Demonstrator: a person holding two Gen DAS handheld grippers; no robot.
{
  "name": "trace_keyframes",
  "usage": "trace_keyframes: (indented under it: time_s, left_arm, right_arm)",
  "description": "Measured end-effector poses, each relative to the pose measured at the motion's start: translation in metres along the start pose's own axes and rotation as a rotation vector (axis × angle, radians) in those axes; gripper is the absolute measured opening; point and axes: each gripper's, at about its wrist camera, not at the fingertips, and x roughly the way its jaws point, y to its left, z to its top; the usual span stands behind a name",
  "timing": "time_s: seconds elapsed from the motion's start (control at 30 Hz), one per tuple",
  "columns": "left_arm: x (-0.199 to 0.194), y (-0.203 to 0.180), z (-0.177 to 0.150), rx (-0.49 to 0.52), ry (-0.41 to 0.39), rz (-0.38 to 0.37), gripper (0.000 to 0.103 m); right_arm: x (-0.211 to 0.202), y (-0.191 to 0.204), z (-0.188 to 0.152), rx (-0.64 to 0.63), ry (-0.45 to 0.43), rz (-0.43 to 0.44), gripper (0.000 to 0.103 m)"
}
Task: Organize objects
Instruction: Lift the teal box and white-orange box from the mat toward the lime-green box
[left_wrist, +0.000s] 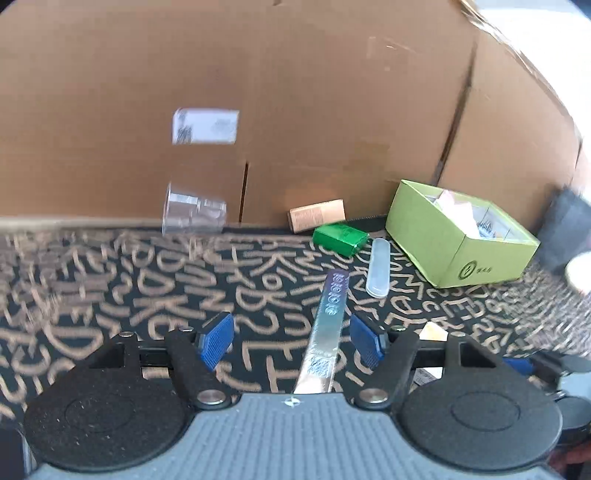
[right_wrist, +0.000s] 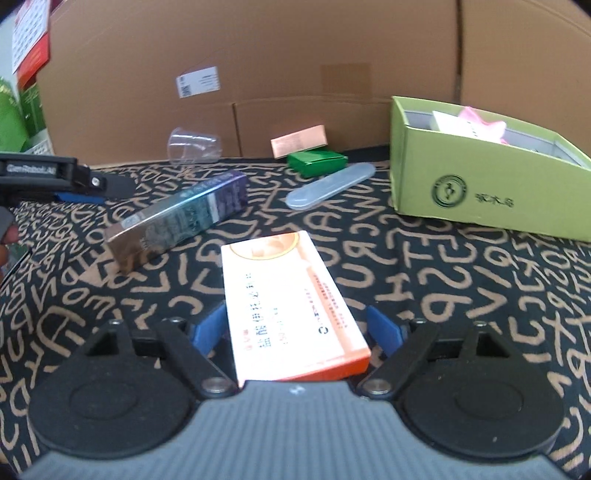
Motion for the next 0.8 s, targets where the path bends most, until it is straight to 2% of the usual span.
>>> trace_keyframes:
  time_s: [0.13,0.27,0.33,0.43,0.5,0.6,0.7,0.8]
  left_arm:
    - [0.003,-0.024,-0.003,0.128,-0.016,-0.028,0.072]
    - [0.023,-0.025,-0.007,0.166,0.018,0.031,0.072]
    - [0.035,-0.016,-0.007,0.135,0.056,0.052,0.065]
    - [0.043,-0.006,-0.005,0.085,0.100,0.000,0.050]
    - [0.046,-0.009,-0.004,0.101,0.112,-0.018,0.038]
    - [0.052,-0.020,-0.005,0.147,0.116,-0.023,0.037]
    - [0.060,-0.025,-0.006,0.161,0.142,-0.044,0.025]
    - [0.066,-0.030,-0.009,0.168,0.169,-0.035,0.025]
  right_arm:
    - [-0.001,-0.002,-0.004,0.000,-0.003,-0.005,0.083]
    - [-0.002,-0.004,-0.005,0.007,-0.003,-0.001,0.084]
    - [-0.002,-0.005,-0.006,0.010,-0.001,0.001,0.084]
    - [-0.001,-0.005,-0.006,0.011,0.001,-0.001,0.085]
    - [0.001,-0.004,-0.005,0.008,0.004,-0.003,0.086]
    - [0.003,-0.003,-0.002,-0.003,0.007,-0.001,0.086]
    - [0.007,-0.003,0.003,-0.035,0.018,0.005,0.086]
    - [0.011,-0.004,0.010,-0.058,0.029,0.019,0.086]
